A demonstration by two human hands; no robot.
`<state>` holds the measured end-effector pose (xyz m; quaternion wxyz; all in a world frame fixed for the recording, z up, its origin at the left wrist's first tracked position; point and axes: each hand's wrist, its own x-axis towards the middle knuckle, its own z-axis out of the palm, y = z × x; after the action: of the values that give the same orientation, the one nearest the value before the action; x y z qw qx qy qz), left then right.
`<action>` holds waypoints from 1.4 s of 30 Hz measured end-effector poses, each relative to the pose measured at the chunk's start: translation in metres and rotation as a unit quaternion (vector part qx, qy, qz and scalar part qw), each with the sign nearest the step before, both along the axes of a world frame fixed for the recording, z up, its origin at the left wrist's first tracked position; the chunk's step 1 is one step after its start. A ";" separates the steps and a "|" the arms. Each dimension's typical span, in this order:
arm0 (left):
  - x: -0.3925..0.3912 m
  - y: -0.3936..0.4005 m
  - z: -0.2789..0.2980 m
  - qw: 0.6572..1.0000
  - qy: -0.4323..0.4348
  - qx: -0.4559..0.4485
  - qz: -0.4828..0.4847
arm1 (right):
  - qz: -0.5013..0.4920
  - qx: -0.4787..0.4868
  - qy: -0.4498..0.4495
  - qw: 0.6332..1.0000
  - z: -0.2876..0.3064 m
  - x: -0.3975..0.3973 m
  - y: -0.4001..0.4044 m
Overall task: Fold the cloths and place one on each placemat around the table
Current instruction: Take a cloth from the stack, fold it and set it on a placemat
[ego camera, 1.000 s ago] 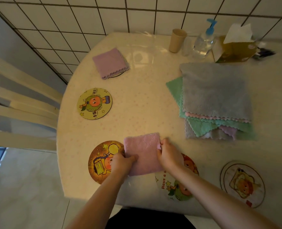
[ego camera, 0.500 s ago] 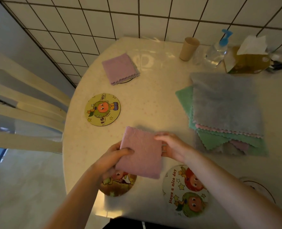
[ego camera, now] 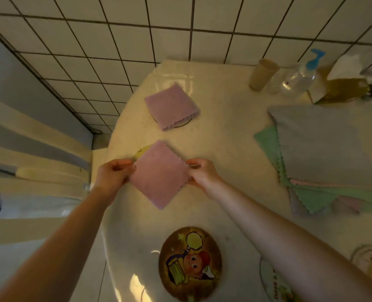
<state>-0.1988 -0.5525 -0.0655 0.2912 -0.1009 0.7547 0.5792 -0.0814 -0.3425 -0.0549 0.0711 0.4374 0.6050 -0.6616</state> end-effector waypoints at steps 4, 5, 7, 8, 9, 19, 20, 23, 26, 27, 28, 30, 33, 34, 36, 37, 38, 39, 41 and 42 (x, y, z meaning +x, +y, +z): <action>-0.029 0.009 -0.014 0.994 0.081 -0.071 -0.015 | 0.020 0.097 -0.036 0.994 -0.028 -0.020 -0.009; -0.033 0.011 -0.016 0.991 0.095 -0.088 -0.020 | 0.025 0.110 -0.037 0.993 -0.036 -0.021 -0.009; -0.040 0.012 -0.022 0.987 0.112 -0.113 -0.035 | 0.031 0.133 -0.041 0.990 -0.039 -0.022 -0.010; -0.041 0.013 -0.023 0.983 0.121 -0.128 -0.046 | 0.033 0.141 -0.043 0.989 -0.039 -0.023 -0.010; -0.042 0.014 -0.023 0.979 0.132 -0.143 -0.055 | 0.036 0.149 -0.046 0.987 -0.037 -0.023 -0.010; -0.005 0.021 -0.017 0.902 0.308 -0.273 -0.128 | 0.082 0.267 -0.072 0.957 -0.030 -0.005 -0.001; 0.002 0.022 -0.013 0.888 0.330 -0.284 -0.144 | 0.085 0.269 -0.070 0.957 -0.030 0.000 0.001; 0.027 0.031 -0.005 0.842 0.386 -0.303 -0.225 | 0.095 0.268 -0.064 0.957 -0.025 0.024 0.012; 0.053 0.051 -0.006 0.827 0.394 -0.284 -0.283 | 0.110 0.284 -0.049 0.951 -0.021 0.054 0.032; 0.063 0.062 -0.006 0.828 0.385 -0.280 -0.297 | 0.116 0.291 -0.041 0.949 -0.019 0.065 0.040; 0.073 0.073 -0.006 0.828 0.378 -0.275 -0.310 | 0.121 0.296 -0.032 0.947 -0.018 0.075 0.048; 0.100 0.103 -0.005 0.817 0.387 -0.261 -0.337 | 0.129 0.306 -0.012 0.943 -0.015 0.103 0.071; 0.145 0.147 -0.004 0.800 0.408 -0.245 -0.364 | 0.158 0.347 0.021 0.924 -0.010 0.149 0.108; 0.162 0.167 -0.005 0.800 0.409 -0.244 -0.366 | 0.169 0.369 0.025 0.914 -0.008 0.169 0.125; 0.192 0.203 -0.005 0.803 0.396 -0.242 -0.373 | 0.178 0.409 0.037 0.894 -0.004 0.207 0.160; 0.207 0.223 -0.005 0.803 0.392 -0.239 -0.379 | 0.176 0.436 0.048 0.881 -0.002 0.225 0.181; 0.223 0.244 -0.005 0.800 0.392 -0.236 -0.388 | 0.173 0.468 0.051 0.865 -0.002 0.244 0.206; 0.236 0.262 -0.003 0.795 0.395 -0.233 -0.398 | 0.172 0.497 0.041 0.849 -0.003 0.258 0.229; 0.262 0.297 0.002 0.785 0.406 -0.221 -0.412 | 0.176 0.530 -0.003 0.830 -0.002 0.281 0.274; 0.273 0.313 0.005 0.778 0.415 -0.215 -0.420 | 0.181 0.539 -0.022 0.822 -0.001 0.289 0.294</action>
<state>0.0743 -0.2396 -0.0610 0.1346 0.4167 0.8746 0.2081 0.2080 -0.0487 -0.0560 -0.0448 0.3030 0.9317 -0.1954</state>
